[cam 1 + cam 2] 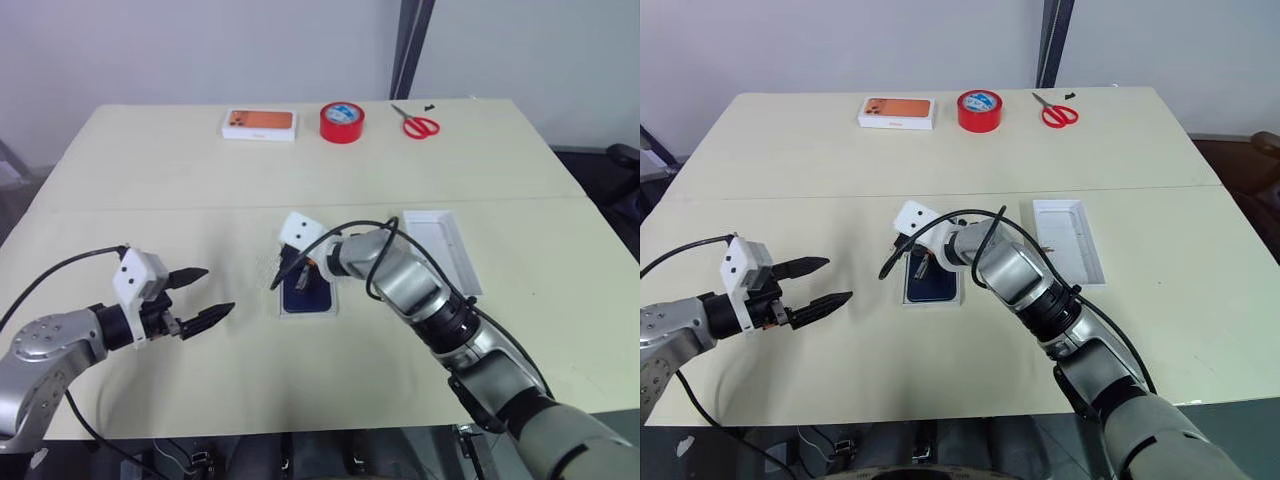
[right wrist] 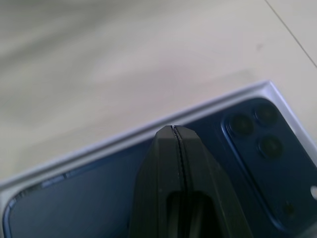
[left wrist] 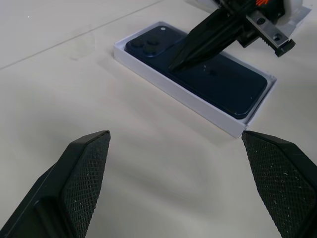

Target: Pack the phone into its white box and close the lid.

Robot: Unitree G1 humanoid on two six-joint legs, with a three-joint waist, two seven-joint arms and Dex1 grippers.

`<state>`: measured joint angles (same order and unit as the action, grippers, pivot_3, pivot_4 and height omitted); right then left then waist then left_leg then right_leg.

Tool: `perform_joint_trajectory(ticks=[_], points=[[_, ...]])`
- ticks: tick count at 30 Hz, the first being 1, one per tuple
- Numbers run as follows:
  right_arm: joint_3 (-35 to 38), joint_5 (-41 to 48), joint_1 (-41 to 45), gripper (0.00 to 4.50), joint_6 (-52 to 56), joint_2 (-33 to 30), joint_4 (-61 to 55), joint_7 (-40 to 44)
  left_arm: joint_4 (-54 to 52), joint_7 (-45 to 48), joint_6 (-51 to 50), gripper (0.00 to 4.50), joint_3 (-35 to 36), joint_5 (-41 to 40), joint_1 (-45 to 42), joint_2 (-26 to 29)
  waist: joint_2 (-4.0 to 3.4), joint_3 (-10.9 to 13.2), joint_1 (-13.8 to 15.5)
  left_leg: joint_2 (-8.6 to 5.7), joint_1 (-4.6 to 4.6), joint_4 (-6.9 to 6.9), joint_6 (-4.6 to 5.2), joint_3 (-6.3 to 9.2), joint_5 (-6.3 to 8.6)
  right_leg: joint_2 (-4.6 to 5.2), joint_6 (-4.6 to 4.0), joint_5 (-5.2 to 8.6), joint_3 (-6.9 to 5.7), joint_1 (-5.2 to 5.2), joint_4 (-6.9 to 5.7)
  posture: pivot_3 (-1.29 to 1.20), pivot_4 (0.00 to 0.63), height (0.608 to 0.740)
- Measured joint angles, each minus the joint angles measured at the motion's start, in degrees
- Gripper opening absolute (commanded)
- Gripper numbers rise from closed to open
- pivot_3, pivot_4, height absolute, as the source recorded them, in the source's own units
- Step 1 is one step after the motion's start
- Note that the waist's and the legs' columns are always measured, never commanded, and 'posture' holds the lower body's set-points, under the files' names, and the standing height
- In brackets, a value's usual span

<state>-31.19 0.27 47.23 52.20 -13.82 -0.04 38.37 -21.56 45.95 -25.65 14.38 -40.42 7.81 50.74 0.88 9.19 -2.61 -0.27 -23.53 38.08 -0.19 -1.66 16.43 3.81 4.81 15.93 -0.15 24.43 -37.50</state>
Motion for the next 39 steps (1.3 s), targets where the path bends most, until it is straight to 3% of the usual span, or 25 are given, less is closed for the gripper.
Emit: perform_joint_trajectory(ticks=[6, 7, 10, 15, 21, 31, 39], points=[[5.76, 3.29, -2.04, 0.0, 0.2, -5.34, -9.69, 2.71, -0.07, -6.09, -5.56, 4.48, -2.45, 3.18, -5.51, -2.55, 0.0, 0.0, 0.79, -0.03, 0.0, 0.03, 0.04, 0.03, 0.01, 0.01, 0.02, -0.01, -0.02, -0.09, 0.03, 0.0, 0.15, 0.725], [7.05, 3.56, -2.33, 0.0, 0.21, -6.9, -10.72, 3.2, 0.04, -7.65, -7.13, 4.24, -3.23, 3.75, -6.78, -3.34, 0.03, -0.02, 0.81, -0.04, 0.0, 0.04, 0.05, 0.03, 0.02, 0.02, 0.02, -0.01, -0.02, -0.09, 0.03, 0.0, 0.15, 0.725], [10.1, 4.53, -4.24, 0.0, 1.18, -12.73, -12.83, 4.63, 0.37, -11.87, -12.06, 3.16, -6.57, 4.92, -11.39, -6.44, 0.05, -0.03, 1.43, -0.04, 0.0, 0.05, 0.08, 0.03, 0.03, 0.01, 0.02, -0.01, -0.03, -0.1, 0.04, 0.0, 0.15, 0.725], [9.16, 3.37, -7.15, 0.0, 2.05, -19.71, -13.63, 5.66, 1.53, -15.07, -18.11, 0.57, -13.59, 7.43, -19.37, -10.15, 0.03, -0.02, 1.47, -0.02, 0.01, 0.05, 0.08, 0.02, 0.02, -0.04, 0.02, -0.01, -0.02, -0.06, -0.04, 0.0, 0.15, 0.725], [4.0, -0.2, -8.46, 0.0, 1.76, -19.67, -11.96, 3.99, 8.78, -16.17, -24.64, 0.57, -22.23, 13.1, -29.45, -12.93, 0.03, -0.02, 1.63, -0.02, 0.0, 0.11, 0.08, 0.0, 0.01, -0.15, 0.03, -0.02, -0.01, -0.06, -0.08, 0.0, 0.15, 0.725], [2.14, -0.78, -8.65, 0.0, 1.24, -17.56, -11.69, 4.16, 13.03, -12.95, -25.97, 0.57, -28.65, 18.56, -36.7, -17.93, 0.04, -0.02, 2.15, -0.04, -0.01, 0.23, 0.1, 0.0, 0.01, -0.16, 0.04, -0.02, -0.03, -0.14, -0.08, 0.0, 0.15, 0.725], [4.3, -0.81, -13.51, 0.0, 3.02, -26.26, -17.87, 7.32, 13.15, -9.88, -26.73, 0.57, -34.71, 22.2, -40.08, -23.48, 0.04, -0.03, 3.55, -0.07, -0.01, 0.35, 0.25, 0.01, 0.1, -0.16, 0.06, -0.01, -0.04, -0.29, -0.01, 0.0, 0.15, 0.725]])
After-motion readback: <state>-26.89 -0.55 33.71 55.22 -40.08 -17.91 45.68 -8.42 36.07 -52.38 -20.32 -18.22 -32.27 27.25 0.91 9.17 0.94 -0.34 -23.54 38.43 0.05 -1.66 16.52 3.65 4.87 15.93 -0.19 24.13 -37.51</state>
